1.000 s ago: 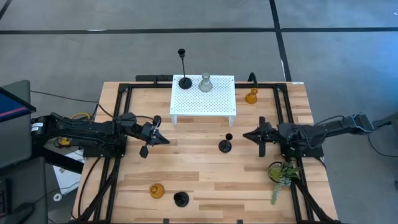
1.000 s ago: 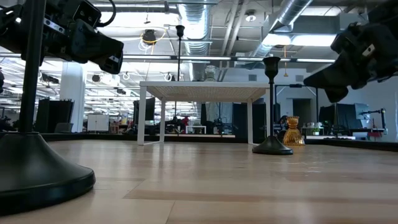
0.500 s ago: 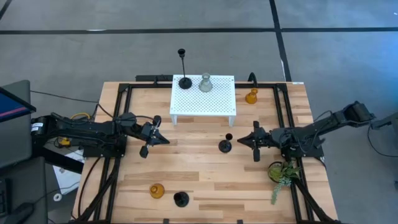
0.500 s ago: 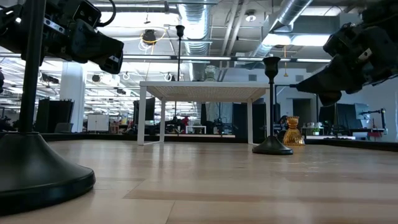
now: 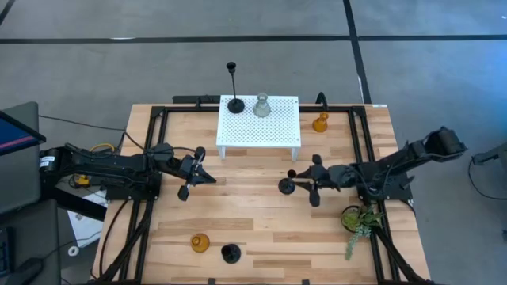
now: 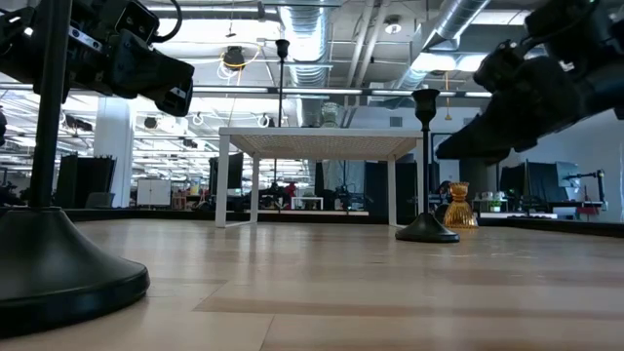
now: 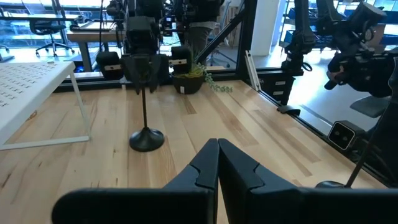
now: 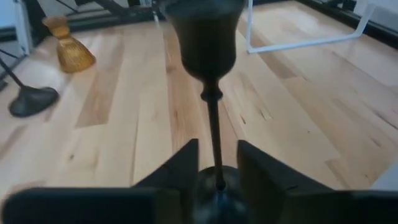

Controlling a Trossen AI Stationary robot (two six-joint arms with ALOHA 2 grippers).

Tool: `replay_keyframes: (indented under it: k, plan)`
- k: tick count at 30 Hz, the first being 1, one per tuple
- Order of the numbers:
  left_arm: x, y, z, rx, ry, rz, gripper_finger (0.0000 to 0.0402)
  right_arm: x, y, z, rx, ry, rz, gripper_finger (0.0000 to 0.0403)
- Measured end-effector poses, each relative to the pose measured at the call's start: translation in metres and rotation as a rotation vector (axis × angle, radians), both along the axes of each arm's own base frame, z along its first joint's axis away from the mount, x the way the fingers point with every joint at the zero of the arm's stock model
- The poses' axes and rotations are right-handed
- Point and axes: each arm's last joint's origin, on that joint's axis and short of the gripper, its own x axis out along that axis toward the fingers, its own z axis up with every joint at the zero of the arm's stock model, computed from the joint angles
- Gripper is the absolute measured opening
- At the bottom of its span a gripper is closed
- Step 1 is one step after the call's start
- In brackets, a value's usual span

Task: Pick & Place candle stick holders
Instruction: Put the top black candle holder on the shelf

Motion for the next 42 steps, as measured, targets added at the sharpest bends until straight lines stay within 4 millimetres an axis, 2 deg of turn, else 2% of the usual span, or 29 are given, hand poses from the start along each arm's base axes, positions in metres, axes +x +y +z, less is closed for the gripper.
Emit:
replay_keyframes:
  k: [8,13,18,28,36,42]
  plan:
    - [0.000,0.000,0.000,0.000,0.000,0.000,0.0008,0.015,0.003,-0.006,-0.004,0.057,-0.004,0.0211]
    - [0.000,0.000,0.000,0.000,0.000,0.000,0.0008,0.027,0.004,-0.007,-0.008,0.078,-0.015,0.0230]
    - [0.000,0.000,0.000,-0.008,0.003,0.000,0.0008,0.037,0.000,-0.009,-0.010,0.091,-0.040,0.0192]
    - [0.000,0.000,0.000,-0.007,0.003,0.000,0.0008,0.036,-0.001,-0.006,-0.010,0.101,-0.039,0.0019]
    - [0.000,0.000,0.000,-0.007,0.003,0.000,0.0008,0.034,0.001,0.010,0.085,0.066,-0.011,0.0009]
    - [0.000,0.000,0.000,-0.007,0.003,0.000,0.0008,0.045,0.004,0.048,0.079,0.123,0.016,0.0007]
